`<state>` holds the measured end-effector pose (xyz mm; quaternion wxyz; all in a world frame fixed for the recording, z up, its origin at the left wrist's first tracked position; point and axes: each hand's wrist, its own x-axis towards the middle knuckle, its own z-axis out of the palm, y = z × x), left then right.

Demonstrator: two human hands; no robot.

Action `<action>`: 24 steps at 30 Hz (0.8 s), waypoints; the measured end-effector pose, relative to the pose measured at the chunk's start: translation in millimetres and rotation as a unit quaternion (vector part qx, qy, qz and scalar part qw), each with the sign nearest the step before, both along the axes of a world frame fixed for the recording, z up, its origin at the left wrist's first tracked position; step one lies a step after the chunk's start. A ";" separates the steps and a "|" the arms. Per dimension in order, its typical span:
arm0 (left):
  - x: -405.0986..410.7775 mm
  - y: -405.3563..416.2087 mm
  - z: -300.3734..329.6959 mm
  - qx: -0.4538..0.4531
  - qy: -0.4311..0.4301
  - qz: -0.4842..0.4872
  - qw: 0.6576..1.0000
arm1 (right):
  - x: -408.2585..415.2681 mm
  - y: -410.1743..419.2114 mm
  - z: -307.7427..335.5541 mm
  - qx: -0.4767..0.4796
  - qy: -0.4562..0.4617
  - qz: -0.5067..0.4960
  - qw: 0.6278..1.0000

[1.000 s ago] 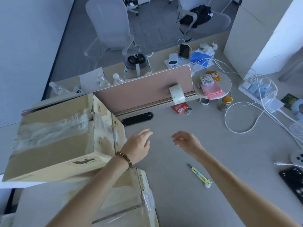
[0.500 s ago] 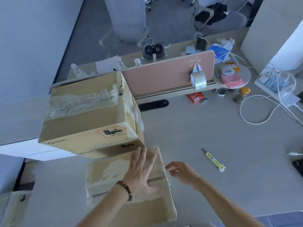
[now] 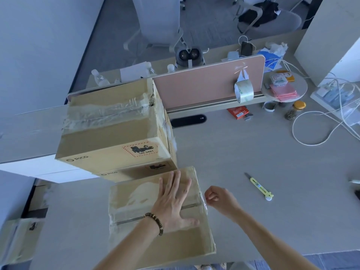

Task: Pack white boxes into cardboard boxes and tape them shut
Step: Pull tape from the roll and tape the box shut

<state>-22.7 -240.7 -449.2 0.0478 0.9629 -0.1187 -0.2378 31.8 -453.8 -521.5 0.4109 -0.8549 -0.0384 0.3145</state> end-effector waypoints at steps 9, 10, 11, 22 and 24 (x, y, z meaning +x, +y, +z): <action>-8.6 -2.0 -17.3 0.010 -0.086 0.002 0.996 | 18.6 -14.7 6.4 -0.077 -0.070 0.146 0.984; -8.4 -1.8 -17.8 0.010 -0.090 0.000 0.996 | 22.3 -14.7 7.9 -0.085 -0.079 0.170 0.979; -8.5 -1.8 -17.8 0.010 -0.093 -0.002 0.996 | 25.5 -13.4 10.8 -0.093 -0.091 0.192 0.973; -8.4 -1.9 -20.8 0.013 -0.103 -0.006 0.995 | 23.3 7.6 2.3 -0.068 -0.094 0.203 0.972; -8.3 -1.8 -21.0 0.016 -0.106 -0.005 0.994 | 17.8 5.3 1.5 -0.052 -0.086 0.163 0.981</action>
